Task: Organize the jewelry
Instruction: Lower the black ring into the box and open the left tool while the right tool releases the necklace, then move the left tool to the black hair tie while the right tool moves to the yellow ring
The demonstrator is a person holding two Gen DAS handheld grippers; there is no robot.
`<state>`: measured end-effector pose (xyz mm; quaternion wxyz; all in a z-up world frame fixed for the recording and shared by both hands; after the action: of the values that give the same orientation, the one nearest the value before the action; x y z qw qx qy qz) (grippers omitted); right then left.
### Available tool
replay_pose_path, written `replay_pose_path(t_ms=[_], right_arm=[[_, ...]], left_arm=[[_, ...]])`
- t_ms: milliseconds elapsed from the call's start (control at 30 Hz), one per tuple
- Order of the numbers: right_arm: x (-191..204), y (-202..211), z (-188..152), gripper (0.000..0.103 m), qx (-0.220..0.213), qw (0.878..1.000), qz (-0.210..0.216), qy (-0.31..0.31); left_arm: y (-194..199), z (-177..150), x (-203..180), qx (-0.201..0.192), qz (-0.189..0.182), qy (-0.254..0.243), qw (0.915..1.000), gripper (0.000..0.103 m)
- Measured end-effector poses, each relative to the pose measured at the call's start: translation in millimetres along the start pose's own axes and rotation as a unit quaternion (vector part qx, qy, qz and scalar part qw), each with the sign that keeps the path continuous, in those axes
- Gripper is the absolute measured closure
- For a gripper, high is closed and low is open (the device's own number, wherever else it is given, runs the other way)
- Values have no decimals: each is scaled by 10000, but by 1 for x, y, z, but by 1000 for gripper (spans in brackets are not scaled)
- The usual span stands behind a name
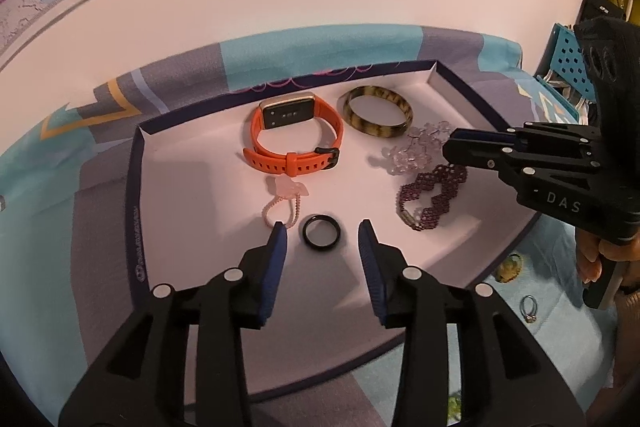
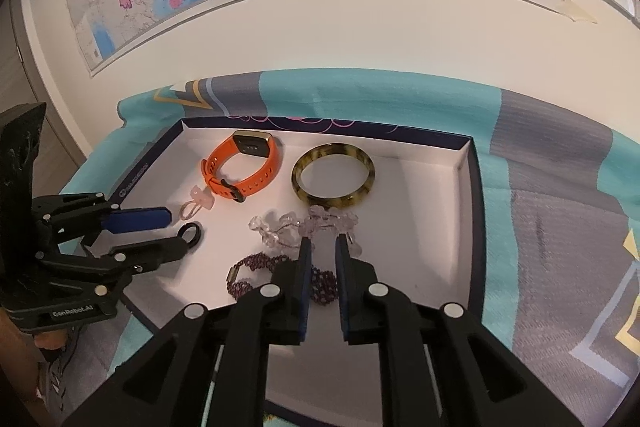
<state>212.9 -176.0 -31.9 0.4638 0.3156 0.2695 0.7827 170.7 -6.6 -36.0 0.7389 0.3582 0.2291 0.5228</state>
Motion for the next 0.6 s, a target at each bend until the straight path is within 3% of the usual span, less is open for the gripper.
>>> replay_pose_path(t_ms=[67,367,600], right_arm=[[-2,7,-2,84,-46,10000,8,-40],[3,60,-26,83,-309,9991,277,76],[42,77,-72,82,154,9936,1038,422]], left_arm=[[11,-1,-1,-122,65,-11,9999,62],[60,-19,-6,-543,59,-30,9985,59],[72,-51,-20,-449,17,-184,9988,59]])
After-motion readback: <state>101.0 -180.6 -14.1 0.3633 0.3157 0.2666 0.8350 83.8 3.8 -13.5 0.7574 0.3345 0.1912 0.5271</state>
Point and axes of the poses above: each gripper's, at about its wrist camera, not at the fingertips, and y roughly against the way its jaws point, x to its left, z to its top, the point moved 3 cm from there along -y, roughly the way its jaws point, and after that the axes turned 7 degrees about -y, right-handed, at the moved point
